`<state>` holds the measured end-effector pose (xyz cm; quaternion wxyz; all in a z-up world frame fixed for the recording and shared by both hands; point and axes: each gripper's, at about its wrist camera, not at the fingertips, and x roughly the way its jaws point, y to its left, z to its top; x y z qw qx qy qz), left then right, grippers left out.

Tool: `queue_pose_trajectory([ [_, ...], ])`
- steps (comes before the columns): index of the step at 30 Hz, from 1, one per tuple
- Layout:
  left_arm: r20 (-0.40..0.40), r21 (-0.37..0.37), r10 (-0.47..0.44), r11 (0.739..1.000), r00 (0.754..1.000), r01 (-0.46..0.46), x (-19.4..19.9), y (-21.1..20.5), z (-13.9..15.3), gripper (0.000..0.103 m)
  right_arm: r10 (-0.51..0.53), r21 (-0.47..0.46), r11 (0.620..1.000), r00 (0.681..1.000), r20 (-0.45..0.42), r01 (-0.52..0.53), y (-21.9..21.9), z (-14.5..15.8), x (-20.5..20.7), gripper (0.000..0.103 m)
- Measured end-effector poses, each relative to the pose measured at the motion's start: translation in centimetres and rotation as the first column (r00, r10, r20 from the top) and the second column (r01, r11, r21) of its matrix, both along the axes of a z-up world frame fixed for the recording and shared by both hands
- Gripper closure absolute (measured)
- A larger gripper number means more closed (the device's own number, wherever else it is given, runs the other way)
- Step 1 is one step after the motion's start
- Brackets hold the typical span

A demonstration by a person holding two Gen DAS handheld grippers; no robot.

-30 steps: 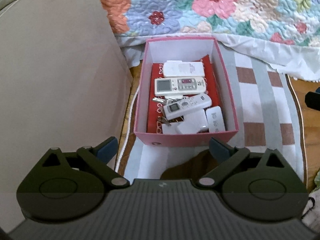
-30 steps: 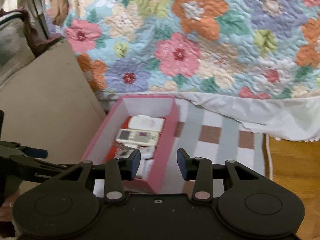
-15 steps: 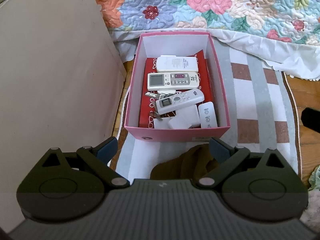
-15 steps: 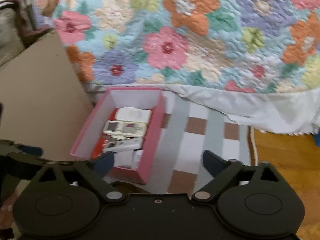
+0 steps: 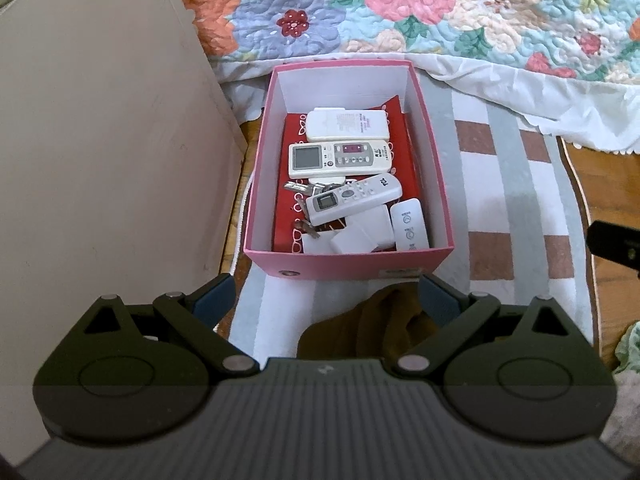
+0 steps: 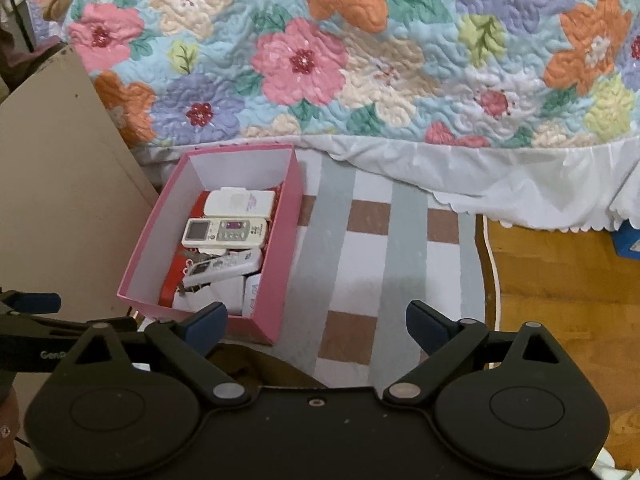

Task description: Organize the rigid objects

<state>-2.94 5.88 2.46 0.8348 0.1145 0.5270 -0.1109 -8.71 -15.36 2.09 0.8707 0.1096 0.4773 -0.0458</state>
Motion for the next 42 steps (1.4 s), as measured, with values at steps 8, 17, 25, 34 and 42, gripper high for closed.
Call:
queue_pose_trajectory([
  [8,-0.003,0.009,-0.023,1.000,1.000,0.023,-0.1,-0.6,0.1,0.004,0.040,0.008,0.999,0.998,-0.041,-0.039,0.4,-0.3,0.4,0.005],
  [17,-0.002,0.002,-0.006,1.000,1.000,0.006,0.0,-0.3,0.3,0.004,0.050,-0.005,0.999,0.997,-0.051,-0.050,0.7,-0.1,0.6,0.005],
  [25,-0.007,0.031,-0.004,1.000,1.000,0.004,0.4,-0.5,-0.4,0.004,0.035,-0.029,0.999,0.998,-0.048,-0.036,0.6,-0.2,0.7,0.005],
  [34,-0.011,0.021,-0.002,1.000,1.000,0.002,0.4,-0.6,-0.5,0.004,0.016,-0.028,0.999,0.998,-0.065,-0.018,0.3,-0.9,0.9,0.005],
  [42,-0.023,0.016,0.022,1.000,0.999,-0.022,0.9,-0.1,-1.0,0.004,-0.013,-0.019,1.000,0.995,-0.097,0.011,-0.1,-2.0,1.3,0.005],
])
